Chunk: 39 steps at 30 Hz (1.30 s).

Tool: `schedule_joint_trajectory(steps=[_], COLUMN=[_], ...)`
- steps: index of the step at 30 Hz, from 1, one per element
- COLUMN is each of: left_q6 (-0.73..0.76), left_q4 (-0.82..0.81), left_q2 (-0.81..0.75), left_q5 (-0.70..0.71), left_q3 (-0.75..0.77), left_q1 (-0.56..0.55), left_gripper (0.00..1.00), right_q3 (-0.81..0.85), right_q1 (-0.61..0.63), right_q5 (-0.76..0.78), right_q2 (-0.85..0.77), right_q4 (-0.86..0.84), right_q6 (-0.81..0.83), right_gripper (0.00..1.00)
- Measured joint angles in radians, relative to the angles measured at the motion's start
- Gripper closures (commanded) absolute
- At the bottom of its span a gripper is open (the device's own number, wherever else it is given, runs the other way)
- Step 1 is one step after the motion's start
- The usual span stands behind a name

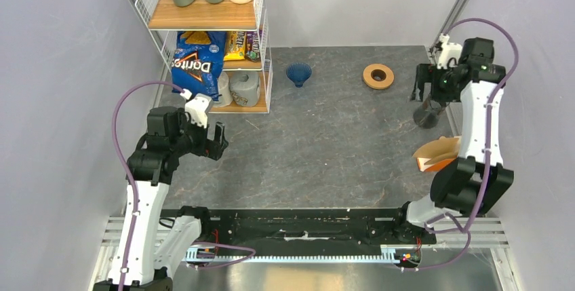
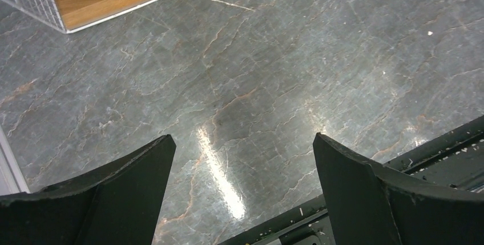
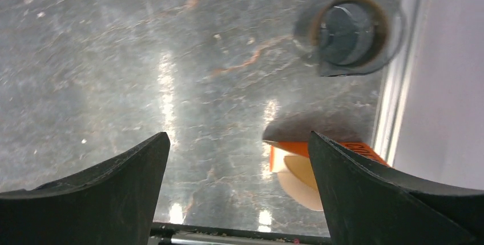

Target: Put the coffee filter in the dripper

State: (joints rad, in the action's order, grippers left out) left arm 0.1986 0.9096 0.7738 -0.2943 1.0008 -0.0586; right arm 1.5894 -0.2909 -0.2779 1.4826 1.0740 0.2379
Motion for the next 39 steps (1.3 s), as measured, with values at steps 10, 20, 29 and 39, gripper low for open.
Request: schedule_joint_trajectory(steps=[10,20,29,39], left_q6=[0.0,0.0,0.0,-0.001], left_q4=[0.0,0.0,0.001,0.001], left_q2=[-0.006,-0.003,0.009,0.028], left_q5=[-0.059,-0.104,-0.126,-0.136], left_q3=[-0.009,-0.01,-0.01,0.002], left_q1=[0.0,0.0,0.0,0.0], left_gripper=[0.0,0.0,0.0,0.0], right_q3=[0.116,0.144,0.223,0.274], right_q1=[-0.167,-0.176,-0.176,-0.156], right_q5=[0.059,0.147,0.163,0.163], right_q2=[0.201,0.332,0.449,0.503], right_q4=[-0.049,-0.198,-0.251,-0.249], right_q6=[0.01,-0.127,-0.212,-0.216], right_gripper=[0.1,0.1,0.03,0.03])
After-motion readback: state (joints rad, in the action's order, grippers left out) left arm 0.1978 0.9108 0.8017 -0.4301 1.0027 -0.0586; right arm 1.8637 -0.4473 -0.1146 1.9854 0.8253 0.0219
